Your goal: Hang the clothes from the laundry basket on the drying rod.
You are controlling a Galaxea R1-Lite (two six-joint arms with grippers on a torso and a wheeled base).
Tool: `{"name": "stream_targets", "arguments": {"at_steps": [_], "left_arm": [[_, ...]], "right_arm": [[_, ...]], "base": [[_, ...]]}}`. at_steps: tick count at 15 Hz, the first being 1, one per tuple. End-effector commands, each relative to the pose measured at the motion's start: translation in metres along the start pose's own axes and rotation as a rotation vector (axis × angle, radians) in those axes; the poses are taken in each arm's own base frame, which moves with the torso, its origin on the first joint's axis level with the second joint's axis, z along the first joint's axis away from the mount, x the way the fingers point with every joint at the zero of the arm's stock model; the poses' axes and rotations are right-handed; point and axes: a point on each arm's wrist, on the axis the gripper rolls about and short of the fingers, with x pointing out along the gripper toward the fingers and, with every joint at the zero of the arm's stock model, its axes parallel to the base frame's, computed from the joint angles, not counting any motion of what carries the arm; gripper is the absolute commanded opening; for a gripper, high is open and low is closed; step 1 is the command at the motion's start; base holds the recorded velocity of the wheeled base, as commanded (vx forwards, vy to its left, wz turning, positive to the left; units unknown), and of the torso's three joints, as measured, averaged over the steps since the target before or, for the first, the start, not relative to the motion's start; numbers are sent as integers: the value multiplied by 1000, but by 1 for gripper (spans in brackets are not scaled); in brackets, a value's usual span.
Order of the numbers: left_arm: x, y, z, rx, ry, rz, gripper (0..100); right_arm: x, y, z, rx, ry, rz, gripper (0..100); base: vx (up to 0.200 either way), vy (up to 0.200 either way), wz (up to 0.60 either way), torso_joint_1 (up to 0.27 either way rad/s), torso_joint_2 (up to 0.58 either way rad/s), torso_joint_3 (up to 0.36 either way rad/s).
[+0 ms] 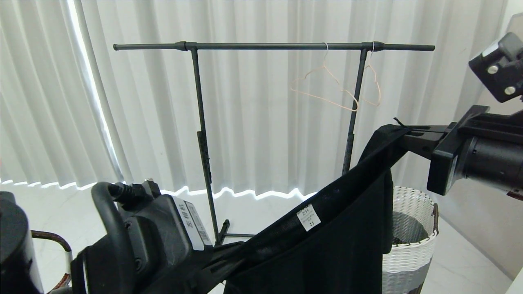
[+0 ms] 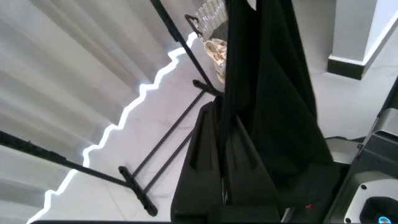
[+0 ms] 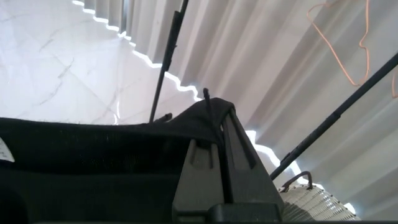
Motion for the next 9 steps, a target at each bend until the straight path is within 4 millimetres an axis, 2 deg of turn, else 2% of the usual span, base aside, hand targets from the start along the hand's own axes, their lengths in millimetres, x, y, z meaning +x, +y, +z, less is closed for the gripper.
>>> {"name": "stream_targets", "arguments": {"at_steps": [1, 3, 5, 9], "left_arm": [[0, 0, 0, 0, -1, -2, 0], [0, 0, 0, 1, -2, 0, 0], [0, 1, 2, -1, -3, 18, 0], [1, 9, 7, -20, -11, 66, 0]], "right_arm": [[1, 0, 0, 0, 1, 1, 0], [-1, 0, 1, 0, -3, 0, 0], [-14, -1, -2, 1, -5, -2, 0], [-57, 0, -24, -27, 46, 18, 0]], "base": [[0, 0, 0, 0, 0, 0], [0, 0, 0, 0, 0, 0], [0, 0, 0, 0, 0, 0], [0, 0, 0, 0, 0, 0]]}}
